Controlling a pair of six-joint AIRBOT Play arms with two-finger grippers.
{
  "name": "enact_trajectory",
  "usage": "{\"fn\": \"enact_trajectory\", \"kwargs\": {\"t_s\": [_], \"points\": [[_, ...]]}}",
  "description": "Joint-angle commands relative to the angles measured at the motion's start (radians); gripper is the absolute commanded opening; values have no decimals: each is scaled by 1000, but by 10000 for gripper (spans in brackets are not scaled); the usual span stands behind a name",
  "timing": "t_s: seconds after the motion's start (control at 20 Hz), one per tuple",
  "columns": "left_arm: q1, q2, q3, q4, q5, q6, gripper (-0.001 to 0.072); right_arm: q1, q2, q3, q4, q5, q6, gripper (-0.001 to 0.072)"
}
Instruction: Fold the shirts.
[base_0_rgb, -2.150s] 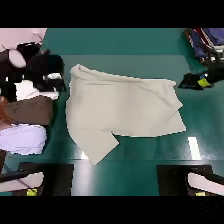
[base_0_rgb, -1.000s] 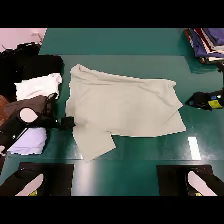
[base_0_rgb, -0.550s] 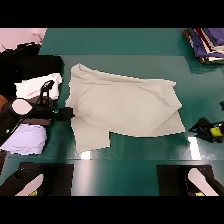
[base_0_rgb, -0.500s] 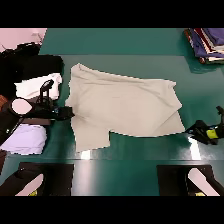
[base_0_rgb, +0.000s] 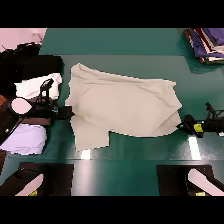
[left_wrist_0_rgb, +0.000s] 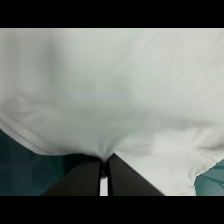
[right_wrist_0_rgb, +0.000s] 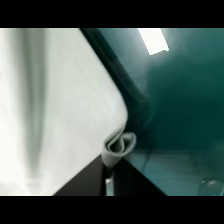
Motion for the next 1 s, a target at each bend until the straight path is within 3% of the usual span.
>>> {"fn": "enact_trajectory", "kwargs": {"t_s": [0.0, 0.4, 0.65, 0.95], "points": [[1, 2, 56, 17, -32, 1, 28, 88, -10, 75, 14, 0, -58, 13], [4, 192, 738, 188, -102, 0, 28, 158, 312, 667, 14, 38, -58, 12], [3, 211, 1228, 189, -103, 0, 27, 85, 420, 1056, 11, 23, -51, 12], [3, 209, 1426, 190, -23, -1, 26, -107, 418, 1330, 12, 104, -16, 12]]}}
